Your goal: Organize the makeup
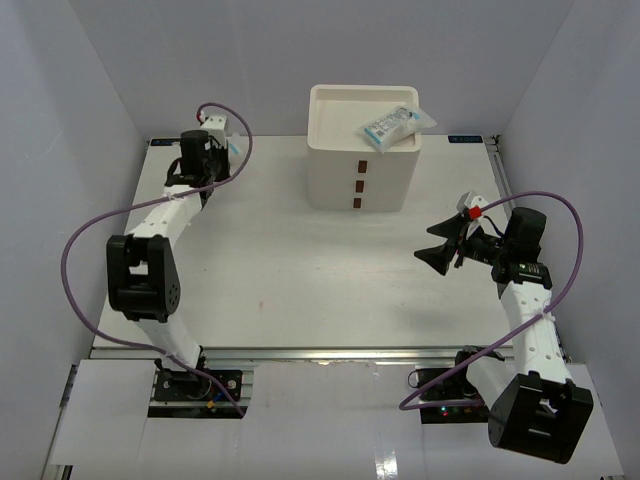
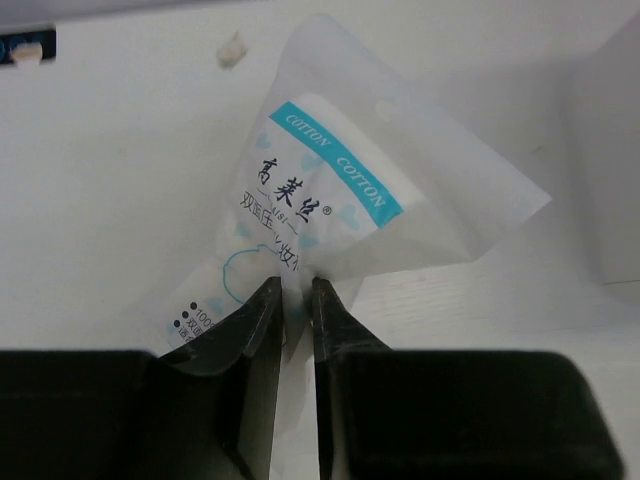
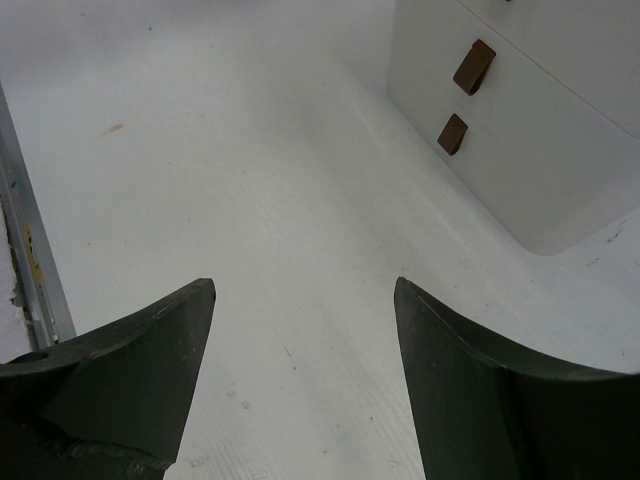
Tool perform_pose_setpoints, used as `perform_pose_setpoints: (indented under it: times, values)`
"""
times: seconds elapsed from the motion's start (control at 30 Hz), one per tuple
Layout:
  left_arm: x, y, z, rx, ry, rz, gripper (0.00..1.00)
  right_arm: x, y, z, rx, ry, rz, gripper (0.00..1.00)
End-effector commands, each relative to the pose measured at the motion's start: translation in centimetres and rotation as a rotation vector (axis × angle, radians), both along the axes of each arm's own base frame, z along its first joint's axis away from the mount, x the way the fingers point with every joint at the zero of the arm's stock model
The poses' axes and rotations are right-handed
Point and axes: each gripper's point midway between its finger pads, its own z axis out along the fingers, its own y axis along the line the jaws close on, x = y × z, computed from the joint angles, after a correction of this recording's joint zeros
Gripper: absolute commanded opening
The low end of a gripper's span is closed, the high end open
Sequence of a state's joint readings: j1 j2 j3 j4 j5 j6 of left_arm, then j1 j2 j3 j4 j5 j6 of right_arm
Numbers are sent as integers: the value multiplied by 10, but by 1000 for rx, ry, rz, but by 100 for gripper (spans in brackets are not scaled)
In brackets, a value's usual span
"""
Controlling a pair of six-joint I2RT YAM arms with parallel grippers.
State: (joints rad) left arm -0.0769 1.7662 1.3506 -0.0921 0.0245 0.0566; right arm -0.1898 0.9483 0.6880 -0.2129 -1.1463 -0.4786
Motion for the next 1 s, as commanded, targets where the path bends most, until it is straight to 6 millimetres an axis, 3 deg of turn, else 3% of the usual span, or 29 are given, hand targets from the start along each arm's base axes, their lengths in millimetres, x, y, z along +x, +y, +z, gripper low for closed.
perform_pose_setpoints:
  times: [0.0, 0.1, 0.27, 0.3, 0.37, 0.43, 0.57, 0.7, 0.87, 0.97]
  values:
    - [-35, -70, 123, -315, -195, -213, 0, -1, 0, 4, -3, -34, 1, 79]
    - [-54, -111, 163, -416, -230, -327, 0, -2, 0, 6, -4, -40, 1, 79]
    - [-67, -185, 200, -494, -253, -478, 0, -2, -1, 6, -8, -46, -4, 79]
    - [-64, -199, 206, -499, -260, -495, 0, -2, -1, 6, -8, -46, -4, 79]
    - [-55, -226, 197, -487, -238, -510, 0, -2, -1, 6, -11, -48, -8, 79]
    - [-50, -252, 213, -483, -272, -530, 0, -2, -2, 6, -13, -48, -10, 79]
    - [-25, -285, 223, -448, -317, -506, 0, -2, -2, 7, -14, -53, -13, 79]
    - [-2, -305, 219, -413, -334, -466, 1, -2, -2, 7, -14, -56, -14, 79]
    - [15, -311, 206, -373, -342, -391, 20, -3, -2, 7, -13, -56, -13, 79]
    - [22, -304, 205, -358, -352, -334, 38, -3, -2, 8, -13, -59, -13, 79]
